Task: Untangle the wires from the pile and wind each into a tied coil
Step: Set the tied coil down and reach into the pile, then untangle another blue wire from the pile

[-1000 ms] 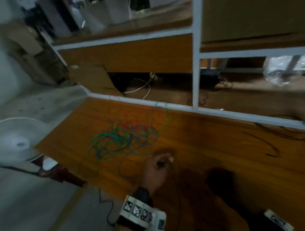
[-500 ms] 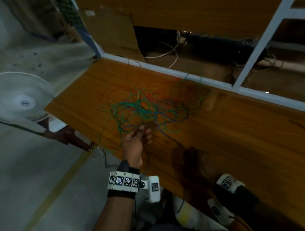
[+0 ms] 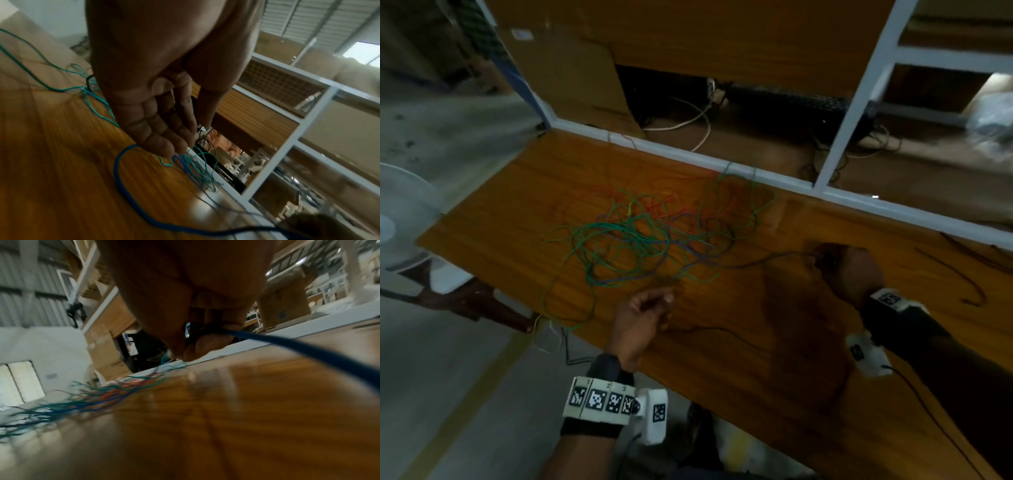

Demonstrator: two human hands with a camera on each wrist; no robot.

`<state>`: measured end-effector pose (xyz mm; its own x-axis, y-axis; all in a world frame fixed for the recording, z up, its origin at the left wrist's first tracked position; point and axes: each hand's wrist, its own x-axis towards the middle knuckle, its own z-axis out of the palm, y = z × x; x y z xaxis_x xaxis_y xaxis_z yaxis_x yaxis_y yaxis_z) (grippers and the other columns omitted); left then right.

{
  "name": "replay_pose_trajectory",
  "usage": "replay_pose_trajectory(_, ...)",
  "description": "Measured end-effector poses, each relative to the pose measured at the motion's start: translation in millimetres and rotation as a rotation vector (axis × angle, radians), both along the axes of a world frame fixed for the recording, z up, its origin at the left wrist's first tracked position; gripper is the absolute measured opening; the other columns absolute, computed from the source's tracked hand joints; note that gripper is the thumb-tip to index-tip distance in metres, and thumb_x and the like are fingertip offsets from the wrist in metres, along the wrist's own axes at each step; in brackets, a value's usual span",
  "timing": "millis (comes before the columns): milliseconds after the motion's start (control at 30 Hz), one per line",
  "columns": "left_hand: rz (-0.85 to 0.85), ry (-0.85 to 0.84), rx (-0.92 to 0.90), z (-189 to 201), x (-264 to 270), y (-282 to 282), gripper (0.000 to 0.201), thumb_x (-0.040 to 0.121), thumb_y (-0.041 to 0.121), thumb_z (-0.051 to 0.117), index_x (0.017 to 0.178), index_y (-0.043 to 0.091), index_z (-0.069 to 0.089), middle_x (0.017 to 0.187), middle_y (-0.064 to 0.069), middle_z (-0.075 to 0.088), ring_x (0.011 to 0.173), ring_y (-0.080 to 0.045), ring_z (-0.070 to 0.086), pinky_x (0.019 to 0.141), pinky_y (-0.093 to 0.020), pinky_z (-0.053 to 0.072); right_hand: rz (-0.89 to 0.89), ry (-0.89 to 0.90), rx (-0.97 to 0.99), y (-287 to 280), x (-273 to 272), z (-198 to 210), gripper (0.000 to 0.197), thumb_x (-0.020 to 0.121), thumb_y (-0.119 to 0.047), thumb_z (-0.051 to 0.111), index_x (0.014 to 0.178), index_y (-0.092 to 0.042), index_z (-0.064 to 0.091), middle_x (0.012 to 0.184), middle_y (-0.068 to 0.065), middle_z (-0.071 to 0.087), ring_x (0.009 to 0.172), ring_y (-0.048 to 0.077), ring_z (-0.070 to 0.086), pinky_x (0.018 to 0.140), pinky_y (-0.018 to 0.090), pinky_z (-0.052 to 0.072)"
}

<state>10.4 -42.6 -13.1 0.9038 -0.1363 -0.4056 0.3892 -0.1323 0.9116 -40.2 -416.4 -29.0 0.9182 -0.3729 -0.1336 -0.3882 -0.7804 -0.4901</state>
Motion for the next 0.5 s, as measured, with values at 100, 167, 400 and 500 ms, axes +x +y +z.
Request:
replay_pose_trajectory(100, -0.243, -0.164, 0.216, -14, -6, -6, 0.036, 0.085, 0.001, 0.072, 0.109, 0.028, 0.069, 0.106, 0.005, 0.072, 0.099, -0.013, 0.066, 0.073, -0.016, 0.052, 0.035, -0.029, -0.005, -11, 4, 11, 0.035, 0.099, -0.038, 0.064, 0.128, -0.018, 0.069, 0.118, 0.012, 0.071, 0.092, 0.026, 0.065, 0.075, 0.033, 0.049)
replay_pose_trajectory(167, -0.444, -0.252, 0.486, -24, -9, -6, 0.047, 0.082, 0.010, 0.077, 0.119, 0.036, 0.063, 0.118, 0.014, 0.065, 0.109, -0.007, 0.061, 0.084, -0.017, 0.049, 0.102, -0.066, -0.066, -2, -7, 9, 0.041, 0.097, -0.038, 0.067, 0.132, -0.017, 0.066, 0.128, 0.013, 0.066, 0.109, 0.034, 0.064, 0.087, 0.040, 0.053)
replay_pose_trajectory(400, -0.740, -0.376, 1.024, -51, -22, -20, 0.039, 0.084, 0.042, 0.067, 0.120, 0.026, 0.065, 0.119, -0.001, 0.064, 0.112, -0.021, 0.058, 0.087, -0.029, 0.042, 0.551, 0.025, 0.117, 107, -52, 51, 0.030, 0.081, -0.085, 0.055, 0.088, -0.057, 0.063, 0.081, -0.025, 0.070, 0.076, -0.012, 0.063, 0.064, 0.009, 0.043)
replay_pose_trajectory(500, -0.755, -0.493, 0.845, -40, -33, -38, 0.020, 0.083, 0.031, 0.061, 0.100, 0.023, 0.070, 0.103, -0.003, 0.070, 0.098, -0.022, 0.064, 0.072, -0.024, 0.037, 0.688, 0.070, 0.116, 122, -61, 15, 0.050, 0.089, -0.078, 0.047, 0.088, -0.033, 0.068, 0.083, -0.003, 0.074, 0.076, 0.013, 0.070, 0.064, 0.029, 0.049)
